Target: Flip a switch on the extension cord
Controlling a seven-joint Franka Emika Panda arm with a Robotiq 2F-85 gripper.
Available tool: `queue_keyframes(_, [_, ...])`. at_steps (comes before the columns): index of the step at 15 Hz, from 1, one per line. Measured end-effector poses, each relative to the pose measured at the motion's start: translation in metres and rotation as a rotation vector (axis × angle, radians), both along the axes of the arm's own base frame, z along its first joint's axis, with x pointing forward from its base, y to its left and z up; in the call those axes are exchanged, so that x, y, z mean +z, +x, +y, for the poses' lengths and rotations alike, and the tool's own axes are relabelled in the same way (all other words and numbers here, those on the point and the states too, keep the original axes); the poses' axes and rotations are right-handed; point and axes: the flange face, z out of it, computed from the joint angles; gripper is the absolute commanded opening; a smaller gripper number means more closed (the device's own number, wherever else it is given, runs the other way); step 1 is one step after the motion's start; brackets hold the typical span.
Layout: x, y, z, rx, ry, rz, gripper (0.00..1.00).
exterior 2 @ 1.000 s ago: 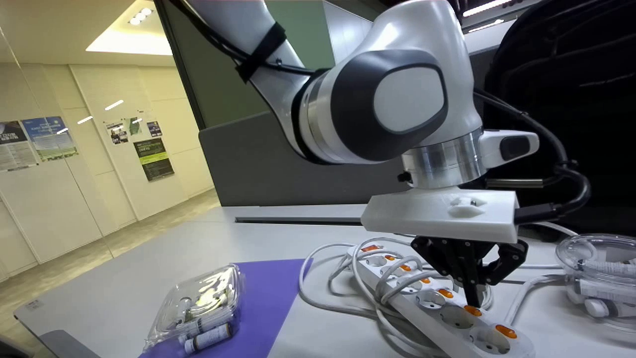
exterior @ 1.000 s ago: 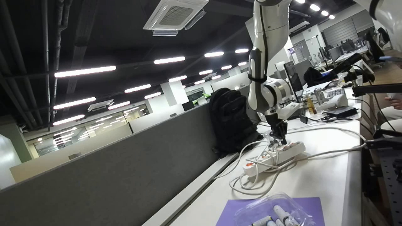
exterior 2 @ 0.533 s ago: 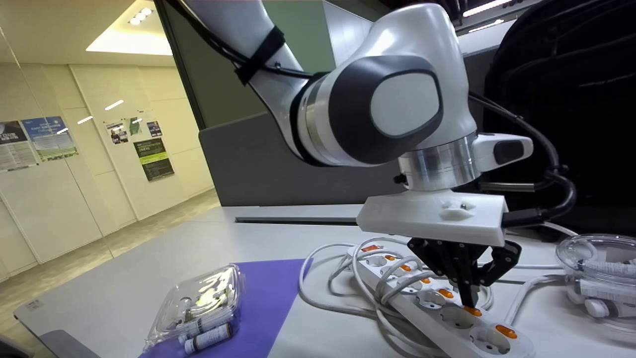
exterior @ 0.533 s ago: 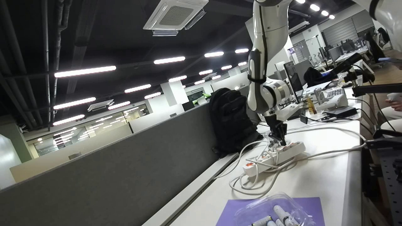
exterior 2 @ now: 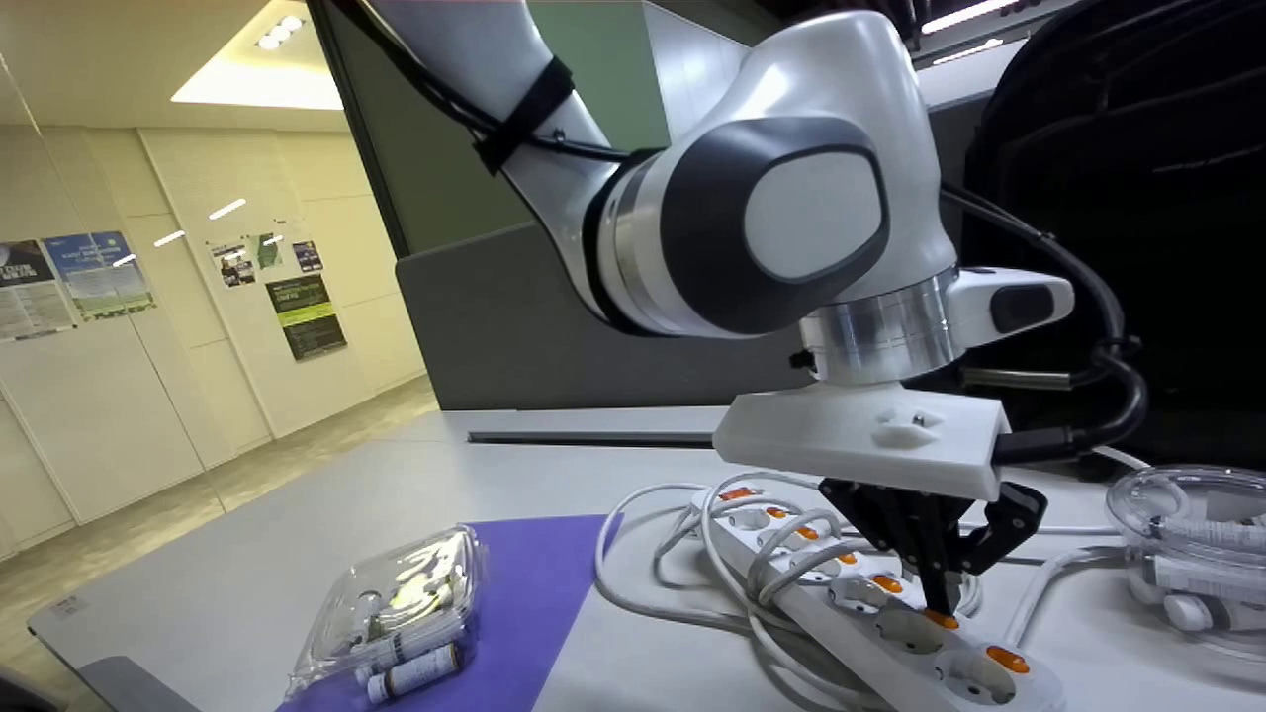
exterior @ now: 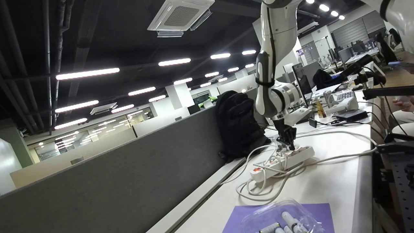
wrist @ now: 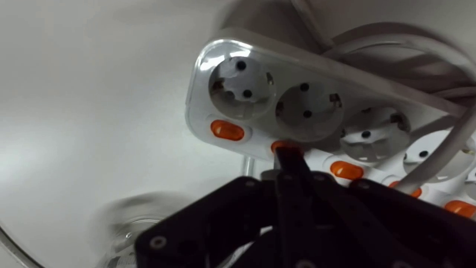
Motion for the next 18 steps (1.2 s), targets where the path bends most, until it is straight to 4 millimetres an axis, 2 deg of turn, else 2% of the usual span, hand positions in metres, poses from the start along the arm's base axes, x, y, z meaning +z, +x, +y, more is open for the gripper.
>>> queue_keyframes(18, [-0.0085,-0.0004,-0.0029,-0.033,0.017,-0.006,0.0])
